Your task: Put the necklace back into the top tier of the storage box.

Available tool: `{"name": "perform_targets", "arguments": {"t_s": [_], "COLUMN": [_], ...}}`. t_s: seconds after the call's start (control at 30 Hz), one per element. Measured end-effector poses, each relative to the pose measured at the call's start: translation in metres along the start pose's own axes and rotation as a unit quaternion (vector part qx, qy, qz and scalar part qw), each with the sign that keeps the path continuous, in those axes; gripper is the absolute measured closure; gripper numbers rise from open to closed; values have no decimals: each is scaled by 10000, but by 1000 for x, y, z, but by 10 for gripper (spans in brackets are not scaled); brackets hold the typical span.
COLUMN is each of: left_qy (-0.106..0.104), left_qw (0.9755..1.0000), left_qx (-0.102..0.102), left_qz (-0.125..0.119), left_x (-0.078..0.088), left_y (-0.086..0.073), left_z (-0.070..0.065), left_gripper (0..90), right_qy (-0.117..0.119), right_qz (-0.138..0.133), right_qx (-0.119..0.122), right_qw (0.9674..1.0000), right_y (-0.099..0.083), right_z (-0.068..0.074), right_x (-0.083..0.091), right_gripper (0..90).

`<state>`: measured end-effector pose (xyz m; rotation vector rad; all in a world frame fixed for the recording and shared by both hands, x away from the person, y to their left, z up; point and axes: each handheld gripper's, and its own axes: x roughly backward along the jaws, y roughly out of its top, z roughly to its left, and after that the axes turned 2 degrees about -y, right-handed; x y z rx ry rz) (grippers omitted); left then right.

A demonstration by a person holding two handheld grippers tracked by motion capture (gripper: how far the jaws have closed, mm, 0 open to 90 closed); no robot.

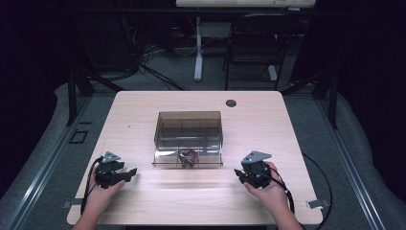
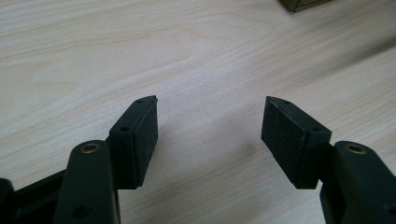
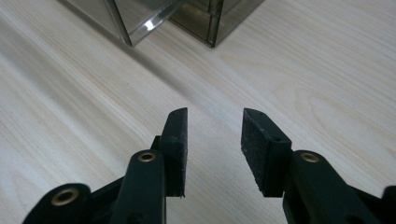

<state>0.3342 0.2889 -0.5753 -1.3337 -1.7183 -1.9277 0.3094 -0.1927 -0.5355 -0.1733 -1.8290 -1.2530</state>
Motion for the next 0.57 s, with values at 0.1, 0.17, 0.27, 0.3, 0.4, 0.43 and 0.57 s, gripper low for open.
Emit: {"name": "perform_targets", "arguments": {"t_s": [0.1, 0.17, 0.27, 0.3, 0.4, 0.43, 0.57], "left_qy": [-4, -8, -16, -18, -14, -16, -10], "left_qw": [10000, 10000, 10000, 10000, 10000, 10000, 10000], "left_qx": [-8, -11, -27, -29, -14, -13, -10], "left_qz": [4, -1, -1, -1, -8, -8, 3], "left_x": [0, 0, 0, 0, 0, 0, 0], "left_y": [0, 0, 0, 0, 0, 0, 0], "left_z": [0, 0, 0, 0, 0, 0, 0], "left_gripper": [366, 366, 366, 366, 366, 366, 364], "right_qy": [-24, -18, 8, 1, -12, -9, -70], "right_qz": [20, 16, -42, -52, -105, -122, -183], "right_qx": [-10, -42, -79, -79, -56, -82, -132], "right_qw": [10000, 10000, 10000, 10000, 9999, 9999, 9997], "right_y": [-5, -7, -9, -10, -12, -12, -14], "right_z": [0, 1, 1, 1, 1, 1, 0], "right_x": [-3, -4, -5, -5, -6, -7, -9], "right_gripper": [607, 595, 577, 567, 526, 510, 424]}}
